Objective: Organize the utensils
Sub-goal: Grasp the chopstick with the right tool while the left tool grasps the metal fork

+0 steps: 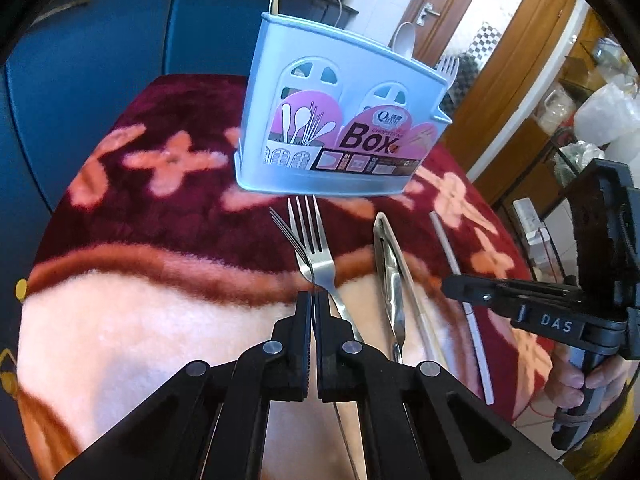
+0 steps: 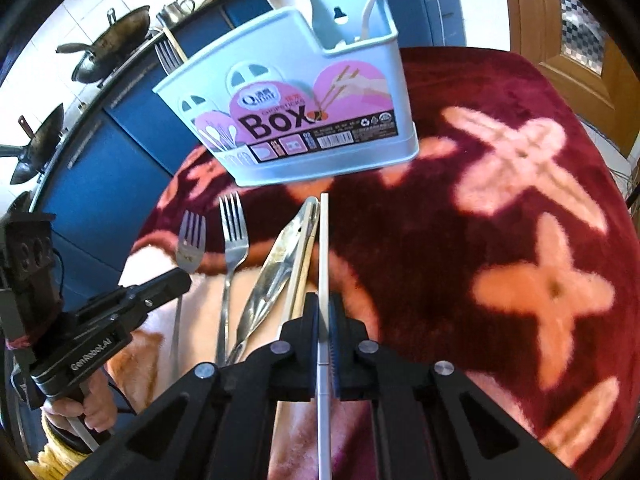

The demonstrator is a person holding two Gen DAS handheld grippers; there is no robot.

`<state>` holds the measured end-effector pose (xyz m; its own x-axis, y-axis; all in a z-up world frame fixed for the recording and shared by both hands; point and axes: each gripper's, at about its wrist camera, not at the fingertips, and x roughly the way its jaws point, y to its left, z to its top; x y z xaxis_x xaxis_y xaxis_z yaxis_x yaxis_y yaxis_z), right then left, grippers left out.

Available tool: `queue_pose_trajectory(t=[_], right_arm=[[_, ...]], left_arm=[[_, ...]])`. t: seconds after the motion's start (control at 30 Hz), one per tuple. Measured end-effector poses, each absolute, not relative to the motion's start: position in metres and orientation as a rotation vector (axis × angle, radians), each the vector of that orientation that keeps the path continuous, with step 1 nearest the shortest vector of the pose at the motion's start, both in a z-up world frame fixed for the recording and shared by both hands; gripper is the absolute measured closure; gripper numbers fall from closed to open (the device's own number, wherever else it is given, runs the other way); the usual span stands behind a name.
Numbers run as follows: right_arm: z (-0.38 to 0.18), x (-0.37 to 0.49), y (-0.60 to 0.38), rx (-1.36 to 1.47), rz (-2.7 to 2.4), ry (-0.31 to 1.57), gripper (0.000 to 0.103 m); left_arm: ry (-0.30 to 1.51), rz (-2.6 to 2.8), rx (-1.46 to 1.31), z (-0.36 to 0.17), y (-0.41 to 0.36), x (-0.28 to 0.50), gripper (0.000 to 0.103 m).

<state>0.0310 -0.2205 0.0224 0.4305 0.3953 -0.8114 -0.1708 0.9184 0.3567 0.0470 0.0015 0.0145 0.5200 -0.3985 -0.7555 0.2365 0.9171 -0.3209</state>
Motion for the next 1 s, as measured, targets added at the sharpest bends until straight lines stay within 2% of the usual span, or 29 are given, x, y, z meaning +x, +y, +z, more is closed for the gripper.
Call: queue_pose_trajectory(t=[1.0], right_arm=[[0.090, -0.013, -0.221, 0.179, 0.296, 0.705, 0.097]], left_arm=[[0.675, -0.366, -0.170, 0.081, -0.002, 0.012, 0.102]])
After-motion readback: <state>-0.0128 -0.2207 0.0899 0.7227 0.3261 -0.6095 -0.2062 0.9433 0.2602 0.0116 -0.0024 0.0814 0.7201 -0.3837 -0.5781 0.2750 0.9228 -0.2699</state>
